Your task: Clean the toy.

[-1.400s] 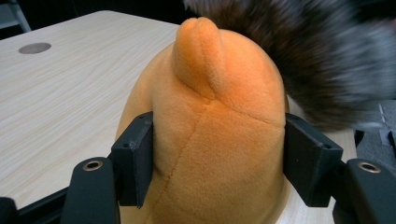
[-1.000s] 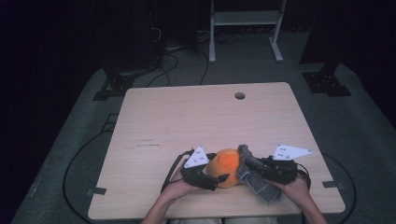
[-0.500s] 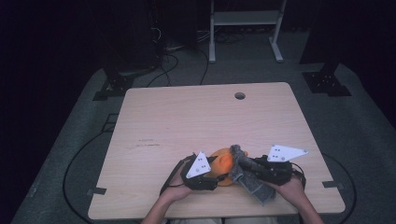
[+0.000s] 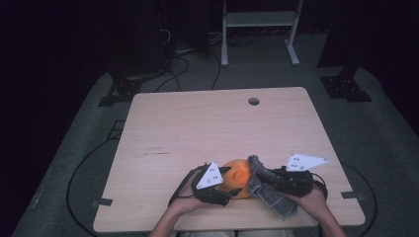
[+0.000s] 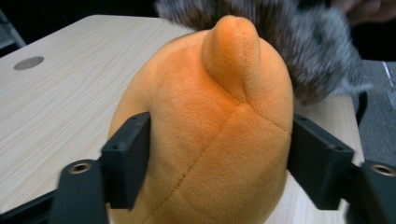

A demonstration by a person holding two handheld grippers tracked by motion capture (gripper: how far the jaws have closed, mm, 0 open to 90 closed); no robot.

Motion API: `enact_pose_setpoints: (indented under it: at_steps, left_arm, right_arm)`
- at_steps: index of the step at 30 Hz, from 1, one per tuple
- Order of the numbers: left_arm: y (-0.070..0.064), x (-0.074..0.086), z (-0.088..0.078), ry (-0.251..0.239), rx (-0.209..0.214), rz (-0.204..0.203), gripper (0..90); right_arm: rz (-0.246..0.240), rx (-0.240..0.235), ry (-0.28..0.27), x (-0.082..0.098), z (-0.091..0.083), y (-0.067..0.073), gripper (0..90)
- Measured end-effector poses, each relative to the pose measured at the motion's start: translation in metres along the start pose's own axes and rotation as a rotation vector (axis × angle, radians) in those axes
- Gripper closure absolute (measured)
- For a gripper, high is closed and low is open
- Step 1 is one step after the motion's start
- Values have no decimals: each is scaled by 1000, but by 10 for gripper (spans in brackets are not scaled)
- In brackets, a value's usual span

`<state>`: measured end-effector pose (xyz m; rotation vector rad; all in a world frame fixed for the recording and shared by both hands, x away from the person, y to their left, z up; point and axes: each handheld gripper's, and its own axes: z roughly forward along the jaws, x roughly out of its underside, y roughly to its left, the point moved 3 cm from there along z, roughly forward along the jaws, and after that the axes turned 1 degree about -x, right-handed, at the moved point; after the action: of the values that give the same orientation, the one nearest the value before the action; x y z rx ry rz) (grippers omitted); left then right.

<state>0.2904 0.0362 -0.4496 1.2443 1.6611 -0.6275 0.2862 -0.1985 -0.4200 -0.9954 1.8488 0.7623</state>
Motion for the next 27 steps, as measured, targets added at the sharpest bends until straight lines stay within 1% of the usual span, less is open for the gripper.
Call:
enact_pose_setpoints:
  at_steps: [1,2,3,4,5,6,8,9,10,11,12,13,14,15,16,17,18,20,21,22,23,24,25,26,27]
  left_arm:
    - [-3,0,1,1,10,24,307]
    - [-6,0,1,1,16,57,312]
    - [-8,1,1,12,22,88,315]
    - [-10,1,1,17,23,102,316]
    - [-10,2,1,17,24,101,313]
    - [-10,2,1,14,27,94,302]
    - [-9,1,4,17,20,77,234]
    - [-10,0,6,18,14,73,220]
    - [-12,-1,7,19,8,89,220]
    - [-14,-1,6,27,7,120,232]
    - [-14,0,5,28,9,129,249]
    - [-13,1,3,28,17,125,261]
    - [-11,2,2,25,24,119,277]
    - [-11,3,0,22,26,116,288]
    - [-11,3,0,23,26,120,296]
    - [-11,3,0,21,25,121,298]
    - [-12,3,0,21,24,125,298]
    - [-13,3,1,21,26,130,296]
    - [-13,3,1,21,26,130,294]
    - [-13,3,1,19,28,134,294]
    - [-15,3,3,22,32,149,292]
    - [-16,3,3,18,35,147,290]
    - [-16,3,3,18,35,147,286]
    - [-18,2,5,20,49,150,282]
    - [-20,1,5,24,51,158,280]
  right_arm:
    - [-16,-26,-19,-6,-1,6,765]
    - [-46,-51,-30,-11,0,12,765]
    - [-67,-65,-26,-16,1,18,765]
    - [-87,-76,-19,-19,3,21,765]
    - [-91,-79,-2,-19,4,22,765]
    - [-92,-81,4,-16,6,20,765]
    - [-63,-87,5,-10,8,16,765]
    - [-55,-85,3,-9,7,15,765]
    - [-52,-78,7,-10,6,16,765]
    - [-65,-81,11,-13,6,19,765]
    - [-82,-82,19,-15,6,22,765]
    - [-96,-85,25,-15,7,24,765]
    - [-92,-96,22,-15,8,23,765]
    - [-78,-103,15,-13,8,20,765]
    - [-69,-97,12,-11,8,15,765]
    - [-54,-80,14,-8,7,8,765]
    - [-30,-60,15,-5,5,2,765]
    - [-7,-10,38,4,0,-11,765]
    - [-7,-10,38,4,0,-11,765]
    - [39,17,55,11,-6,-21,765]
    - [42,12,53,10,-7,-21,766]
    - [38,-2,34,7,-9,-19,765]
    - [33,-35,5,1,-10,-13,765]
    - [13,-81,-26,-7,-8,-5,765]
    - [-2,-93,-29,-12,-6,0,765]
